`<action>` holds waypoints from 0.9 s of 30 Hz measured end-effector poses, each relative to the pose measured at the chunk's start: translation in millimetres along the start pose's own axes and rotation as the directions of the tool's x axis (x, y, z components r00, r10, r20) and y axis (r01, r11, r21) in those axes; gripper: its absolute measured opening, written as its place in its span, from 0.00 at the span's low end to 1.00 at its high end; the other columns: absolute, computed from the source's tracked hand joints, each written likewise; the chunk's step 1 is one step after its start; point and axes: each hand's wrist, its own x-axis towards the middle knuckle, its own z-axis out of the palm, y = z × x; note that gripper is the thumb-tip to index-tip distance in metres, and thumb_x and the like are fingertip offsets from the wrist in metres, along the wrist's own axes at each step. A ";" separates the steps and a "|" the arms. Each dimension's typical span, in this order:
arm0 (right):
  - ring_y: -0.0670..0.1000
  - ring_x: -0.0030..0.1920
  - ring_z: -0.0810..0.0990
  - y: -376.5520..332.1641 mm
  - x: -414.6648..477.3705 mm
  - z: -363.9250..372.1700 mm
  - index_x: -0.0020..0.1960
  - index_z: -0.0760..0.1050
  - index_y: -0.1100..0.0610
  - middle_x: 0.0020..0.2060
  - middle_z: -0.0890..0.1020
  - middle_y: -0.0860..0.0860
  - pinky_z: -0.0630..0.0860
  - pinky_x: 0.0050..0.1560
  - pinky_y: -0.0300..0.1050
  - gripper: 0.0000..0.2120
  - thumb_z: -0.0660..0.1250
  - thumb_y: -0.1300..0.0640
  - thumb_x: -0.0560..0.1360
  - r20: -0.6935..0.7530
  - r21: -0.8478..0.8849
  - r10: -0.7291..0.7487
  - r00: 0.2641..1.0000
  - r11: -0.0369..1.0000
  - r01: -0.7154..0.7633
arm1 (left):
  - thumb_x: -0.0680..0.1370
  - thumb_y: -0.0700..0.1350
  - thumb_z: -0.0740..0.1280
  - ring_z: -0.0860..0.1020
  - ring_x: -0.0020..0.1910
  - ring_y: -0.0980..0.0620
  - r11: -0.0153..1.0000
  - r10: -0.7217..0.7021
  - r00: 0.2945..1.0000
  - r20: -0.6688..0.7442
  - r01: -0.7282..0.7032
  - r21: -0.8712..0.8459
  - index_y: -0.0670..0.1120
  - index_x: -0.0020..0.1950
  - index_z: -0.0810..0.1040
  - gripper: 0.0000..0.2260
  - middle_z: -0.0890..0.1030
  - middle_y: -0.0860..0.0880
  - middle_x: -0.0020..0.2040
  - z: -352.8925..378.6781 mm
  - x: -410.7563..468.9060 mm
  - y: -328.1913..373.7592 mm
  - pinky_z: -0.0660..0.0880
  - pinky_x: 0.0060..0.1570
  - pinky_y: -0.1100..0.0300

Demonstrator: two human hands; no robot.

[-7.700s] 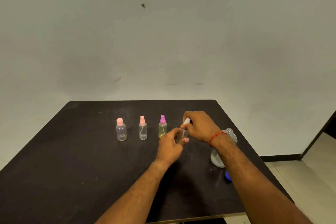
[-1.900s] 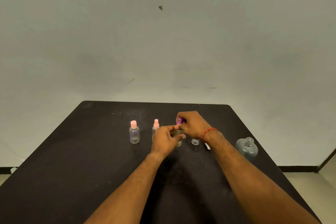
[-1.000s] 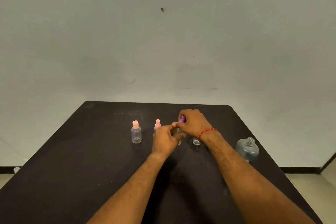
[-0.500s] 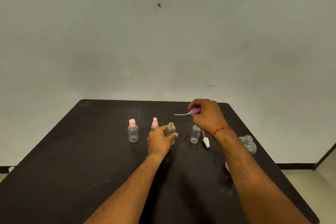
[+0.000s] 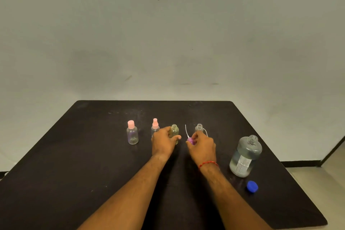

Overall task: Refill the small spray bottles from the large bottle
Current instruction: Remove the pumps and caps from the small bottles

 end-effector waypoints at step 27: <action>0.48 0.35 0.78 18.6 3.6 31.9 0.39 0.72 0.53 0.33 0.79 0.48 0.79 0.39 0.48 0.09 0.70 0.51 0.73 0.036 -0.038 0.018 0.999 0.999 -0.016 | 0.69 0.46 0.80 0.84 0.52 0.55 0.999 -0.002 0.999 0.044 0.004 -0.041 0.46 0.55 0.84 0.17 0.86 0.50 0.51 16.9 6.6 -9.8 0.80 0.57 0.57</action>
